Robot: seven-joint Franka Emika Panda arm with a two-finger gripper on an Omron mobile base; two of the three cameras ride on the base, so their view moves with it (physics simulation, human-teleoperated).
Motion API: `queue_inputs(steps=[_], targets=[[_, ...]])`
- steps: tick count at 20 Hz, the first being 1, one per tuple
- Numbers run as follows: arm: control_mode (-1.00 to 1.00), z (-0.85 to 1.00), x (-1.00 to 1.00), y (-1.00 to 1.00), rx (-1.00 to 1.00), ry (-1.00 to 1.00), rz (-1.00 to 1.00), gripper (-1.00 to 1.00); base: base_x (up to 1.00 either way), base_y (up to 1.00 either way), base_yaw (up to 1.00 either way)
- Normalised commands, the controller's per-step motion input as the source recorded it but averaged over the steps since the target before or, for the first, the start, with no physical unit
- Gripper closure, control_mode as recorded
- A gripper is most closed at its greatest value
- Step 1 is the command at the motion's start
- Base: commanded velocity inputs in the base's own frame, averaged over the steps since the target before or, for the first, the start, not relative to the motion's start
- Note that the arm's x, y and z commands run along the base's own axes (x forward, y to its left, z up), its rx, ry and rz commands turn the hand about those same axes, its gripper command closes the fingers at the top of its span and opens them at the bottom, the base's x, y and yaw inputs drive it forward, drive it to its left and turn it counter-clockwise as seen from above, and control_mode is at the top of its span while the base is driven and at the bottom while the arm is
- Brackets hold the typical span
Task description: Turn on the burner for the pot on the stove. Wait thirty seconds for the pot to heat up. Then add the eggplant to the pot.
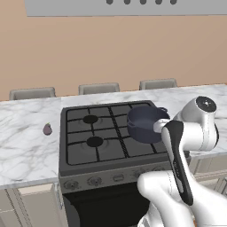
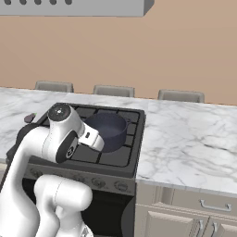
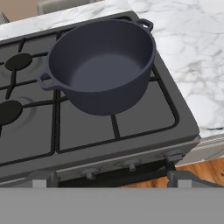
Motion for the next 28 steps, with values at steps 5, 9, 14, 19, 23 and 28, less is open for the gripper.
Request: queue_inputs(steps=[5, 9, 14, 19, 23, 28], targets=[[-1.0, 0.0, 0.0, 0.0, 0.0, 0.0, 0.0, -1.0, 0.0, 0.0, 0.0], [-1.0, 0.0, 0.0, 0.0, 0.0, 0.0, 0.0, -1.0, 0.0, 0.0, 0.0], [-1.0, 0.0, 0.0, 0.0, 0.0, 0.0, 0.0, -1.0, 0.0, 0.0, 0.0], [-1.0, 0.0, 0.0, 0.0, 0.0, 0.0, 0.0, -1.0, 0.0, 0.0, 0.0], [-1.0, 0.0, 0.0, 0.0, 0.0, 0.0, 0.0, -1.0, 0.0, 0.0, 0.0], [-1.0, 0.0, 0.0, 0.0, 0.0, 0.0, 0.0, -1.0, 0.0, 0.0, 0.0]])
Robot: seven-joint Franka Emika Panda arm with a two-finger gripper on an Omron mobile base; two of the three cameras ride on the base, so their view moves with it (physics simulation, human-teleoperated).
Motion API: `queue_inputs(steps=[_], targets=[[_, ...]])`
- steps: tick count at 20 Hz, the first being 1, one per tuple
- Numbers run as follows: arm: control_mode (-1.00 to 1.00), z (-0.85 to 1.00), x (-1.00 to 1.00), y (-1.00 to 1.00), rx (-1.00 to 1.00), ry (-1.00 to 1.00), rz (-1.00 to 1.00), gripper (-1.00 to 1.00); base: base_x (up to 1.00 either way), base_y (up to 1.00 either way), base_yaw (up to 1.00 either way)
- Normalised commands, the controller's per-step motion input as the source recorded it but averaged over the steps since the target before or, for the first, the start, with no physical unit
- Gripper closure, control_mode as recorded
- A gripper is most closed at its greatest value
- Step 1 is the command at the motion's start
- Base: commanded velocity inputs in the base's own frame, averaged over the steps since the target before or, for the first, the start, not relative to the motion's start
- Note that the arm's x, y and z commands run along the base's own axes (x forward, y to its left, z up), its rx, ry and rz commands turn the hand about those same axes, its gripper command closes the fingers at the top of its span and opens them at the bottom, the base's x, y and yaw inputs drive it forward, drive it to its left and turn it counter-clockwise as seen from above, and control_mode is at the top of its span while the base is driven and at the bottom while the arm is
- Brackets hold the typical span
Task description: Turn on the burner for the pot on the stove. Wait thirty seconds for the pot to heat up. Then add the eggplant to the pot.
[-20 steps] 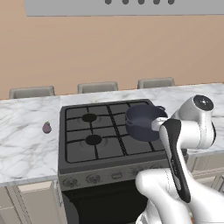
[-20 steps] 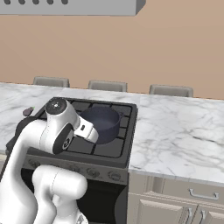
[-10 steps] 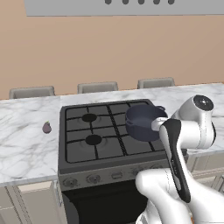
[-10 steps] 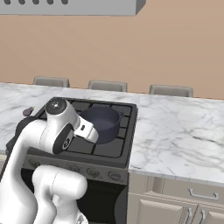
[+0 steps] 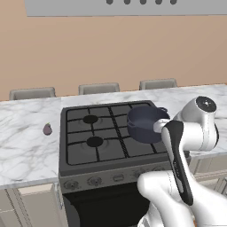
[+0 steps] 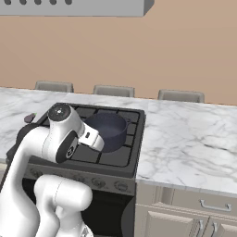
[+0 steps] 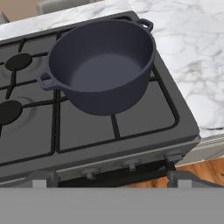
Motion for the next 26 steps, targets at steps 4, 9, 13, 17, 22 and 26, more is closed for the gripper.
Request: queue_inputs(steps=[4, 9, 13, 17, 22, 26], targets=[[-1.0, 0.0, 0.0, 0.0, 0.0, 0.0, 0.0, -1.0, 0.0, 0.0, 0.0], [-1.0, 0.0, 0.0, 0.0, 0.0, 0.0, 0.0, -1.0, 0.0, 0.0, 0.0], [-1.0, 0.0, 0.0, 0.0, 0.0, 0.0, 0.0, -1.0, 0.0, 0.0, 0.0], [-1.0, 0.0, 0.0, 0.0, 0.0, 0.0, 0.0, -1.0, 0.0, 0.0, 0.0], [-1.0, 0.0, 0.0, 0.0, 0.0, 0.0, 0.0, -1.0, 0.0, 0.0, 0.0], [-1.0, 0.0, 0.01, 0.0, 0.0, 0.0, 0.0, -1.0, 0.0, 0.0, 0.0]])
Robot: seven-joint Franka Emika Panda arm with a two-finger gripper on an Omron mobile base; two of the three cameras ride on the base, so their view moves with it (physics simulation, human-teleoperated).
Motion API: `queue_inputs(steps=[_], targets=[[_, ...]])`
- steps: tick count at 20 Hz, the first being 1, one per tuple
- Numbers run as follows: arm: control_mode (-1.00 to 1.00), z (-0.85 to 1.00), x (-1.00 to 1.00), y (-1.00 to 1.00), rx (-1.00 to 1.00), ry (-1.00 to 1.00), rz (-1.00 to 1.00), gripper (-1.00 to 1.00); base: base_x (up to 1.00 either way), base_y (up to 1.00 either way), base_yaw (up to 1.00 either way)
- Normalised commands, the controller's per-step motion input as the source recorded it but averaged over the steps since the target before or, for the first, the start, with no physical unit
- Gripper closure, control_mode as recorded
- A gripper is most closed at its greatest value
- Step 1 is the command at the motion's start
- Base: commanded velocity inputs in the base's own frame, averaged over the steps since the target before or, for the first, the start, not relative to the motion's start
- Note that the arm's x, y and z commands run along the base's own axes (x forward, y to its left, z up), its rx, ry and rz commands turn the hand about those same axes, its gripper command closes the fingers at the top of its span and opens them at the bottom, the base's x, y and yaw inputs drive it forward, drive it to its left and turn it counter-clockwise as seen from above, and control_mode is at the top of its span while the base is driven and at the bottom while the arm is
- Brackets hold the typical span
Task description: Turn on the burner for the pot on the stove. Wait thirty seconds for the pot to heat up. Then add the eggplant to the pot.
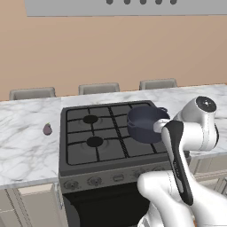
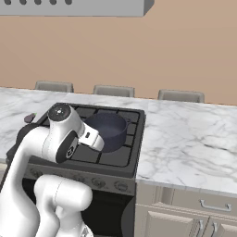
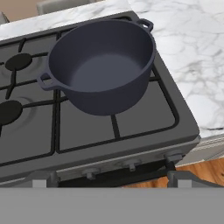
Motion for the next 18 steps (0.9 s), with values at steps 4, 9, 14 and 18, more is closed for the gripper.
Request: queue_inputs(steps=[4, 9, 14, 18], targets=[[-1.0, 0.0, 0.0, 0.0, 0.0, 0.0, 0.0, -1.0, 0.0, 0.0, 0.0], [-1.0, 0.0, 0.0, 0.0, 0.0, 0.0, 0.0, -1.0, 0.0, 0.0, 0.0], [-1.0, 0.0, -0.04, 0.0, 0.0, 0.0, 0.02, -1.0, 0.0, 0.0, 0.0], [-1.0, 0.01, -0.26, 0.0, 0.0, 0.0, 0.04, -1.0, 0.0, 0.0, 0.0]])
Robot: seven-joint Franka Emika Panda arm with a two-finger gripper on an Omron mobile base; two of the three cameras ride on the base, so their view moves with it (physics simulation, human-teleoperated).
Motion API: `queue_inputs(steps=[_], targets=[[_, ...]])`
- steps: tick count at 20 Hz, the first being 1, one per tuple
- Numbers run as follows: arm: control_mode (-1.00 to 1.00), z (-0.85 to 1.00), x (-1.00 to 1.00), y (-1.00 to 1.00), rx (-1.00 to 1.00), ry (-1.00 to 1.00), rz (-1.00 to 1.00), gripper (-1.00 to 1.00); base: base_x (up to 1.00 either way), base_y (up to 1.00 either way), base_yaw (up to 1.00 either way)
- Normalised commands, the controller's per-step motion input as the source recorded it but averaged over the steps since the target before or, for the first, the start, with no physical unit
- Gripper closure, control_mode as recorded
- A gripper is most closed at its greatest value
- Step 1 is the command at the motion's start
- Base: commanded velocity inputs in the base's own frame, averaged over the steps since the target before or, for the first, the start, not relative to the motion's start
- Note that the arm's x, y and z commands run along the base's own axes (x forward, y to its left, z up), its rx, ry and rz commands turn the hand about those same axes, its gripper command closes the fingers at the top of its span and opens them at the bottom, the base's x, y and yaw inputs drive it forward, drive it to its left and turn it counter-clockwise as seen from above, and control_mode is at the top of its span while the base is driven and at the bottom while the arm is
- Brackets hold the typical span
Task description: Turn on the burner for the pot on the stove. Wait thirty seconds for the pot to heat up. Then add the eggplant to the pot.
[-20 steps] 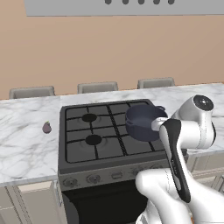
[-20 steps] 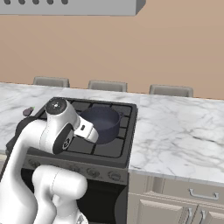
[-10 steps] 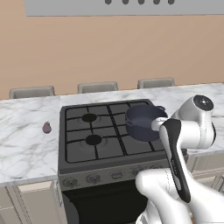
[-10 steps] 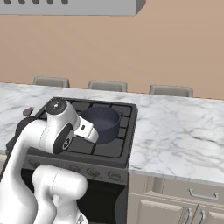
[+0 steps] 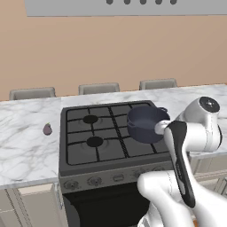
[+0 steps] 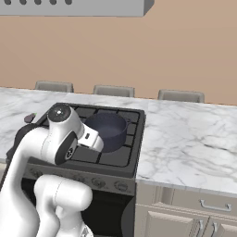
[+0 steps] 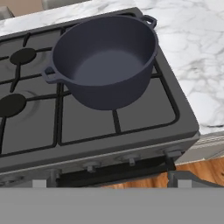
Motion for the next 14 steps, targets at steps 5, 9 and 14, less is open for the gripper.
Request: queue_inputs(steps=[5, 9, 14], targets=[[-1.0, 0.1, -0.29, -0.03, 0.0, 0.0, 0.0, -1.0, 0.0, 0.0, 0.0], [-1.0, 0.0, 0.0, 0.0, 0.0, 0.0, 0.0, -1.0, 0.0, 0.0, 0.0], [-1.0, 0.0, 0.0, 0.0, 0.0, 0.0, 0.0, -1.0, 0.0, 0.0, 0.0]])
